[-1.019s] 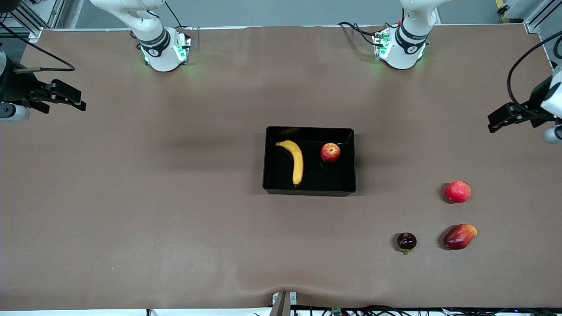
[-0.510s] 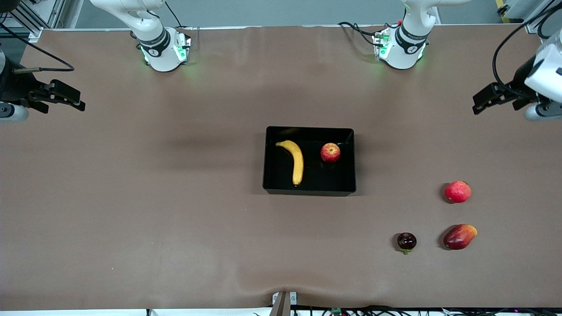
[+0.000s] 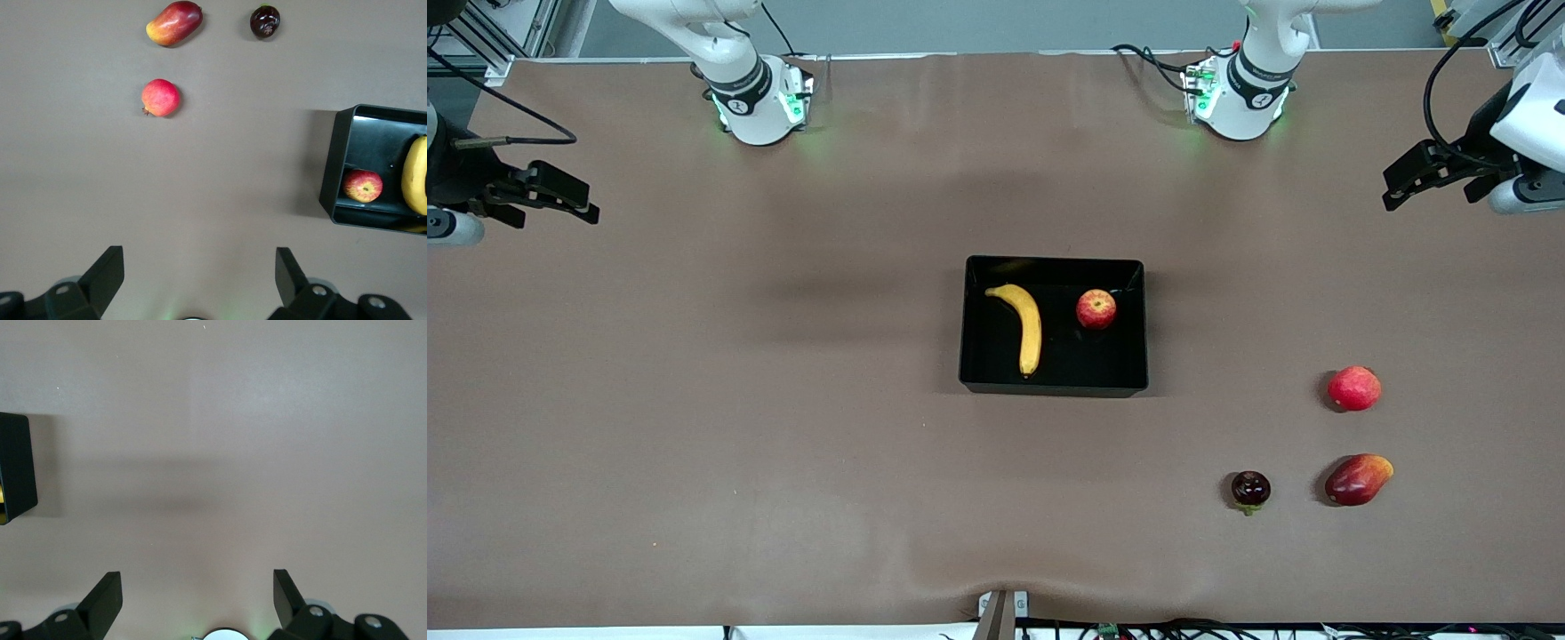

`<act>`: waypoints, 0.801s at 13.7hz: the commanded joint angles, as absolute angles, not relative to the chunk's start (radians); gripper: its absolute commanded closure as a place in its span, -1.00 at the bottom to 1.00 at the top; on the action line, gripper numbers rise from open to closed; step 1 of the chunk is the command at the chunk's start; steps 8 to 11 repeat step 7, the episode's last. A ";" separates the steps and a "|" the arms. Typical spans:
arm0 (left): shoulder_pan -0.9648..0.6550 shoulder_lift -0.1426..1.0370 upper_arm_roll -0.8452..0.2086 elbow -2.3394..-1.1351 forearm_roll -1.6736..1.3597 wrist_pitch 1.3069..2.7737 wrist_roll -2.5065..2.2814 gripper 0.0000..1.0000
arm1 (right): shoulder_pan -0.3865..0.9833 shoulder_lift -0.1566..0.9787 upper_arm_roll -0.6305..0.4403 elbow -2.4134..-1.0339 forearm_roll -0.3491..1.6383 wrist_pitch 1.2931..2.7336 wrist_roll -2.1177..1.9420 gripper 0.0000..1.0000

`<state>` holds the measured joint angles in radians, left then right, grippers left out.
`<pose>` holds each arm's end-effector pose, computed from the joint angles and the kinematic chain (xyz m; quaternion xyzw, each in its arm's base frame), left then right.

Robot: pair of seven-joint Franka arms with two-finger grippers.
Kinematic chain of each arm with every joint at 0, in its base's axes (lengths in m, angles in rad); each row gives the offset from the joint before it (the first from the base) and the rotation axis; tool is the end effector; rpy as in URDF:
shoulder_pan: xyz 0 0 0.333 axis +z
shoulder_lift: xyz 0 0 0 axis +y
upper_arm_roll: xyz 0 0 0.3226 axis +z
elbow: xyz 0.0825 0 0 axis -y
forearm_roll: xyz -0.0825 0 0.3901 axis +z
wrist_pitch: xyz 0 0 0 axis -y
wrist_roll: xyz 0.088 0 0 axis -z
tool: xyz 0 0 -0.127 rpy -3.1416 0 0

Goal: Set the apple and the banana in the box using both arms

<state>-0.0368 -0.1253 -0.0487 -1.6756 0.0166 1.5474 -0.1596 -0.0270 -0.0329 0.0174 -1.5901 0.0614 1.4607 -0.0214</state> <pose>0.5157 -0.0436 0.6266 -0.9992 -0.0374 0.0001 0.0114 0.5362 0.0033 0.6113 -0.9983 -0.0078 0.0477 0.0311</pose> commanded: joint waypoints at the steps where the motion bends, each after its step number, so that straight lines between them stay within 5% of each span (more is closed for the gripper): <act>1: -0.038 -0.130 -0.043 -1.663 -0.005 1.549 -0.143 -1.00 | -0.026 -0.037 0.021 -1.582 0.055 1.454 -0.005 -1.00; 11: -0.043 -0.120 -0.046 -1.664 -0.011 1.549 -0.146 -1.00 | -0.025 -0.034 0.021 -1.585 0.055 1.459 -0.005 -1.00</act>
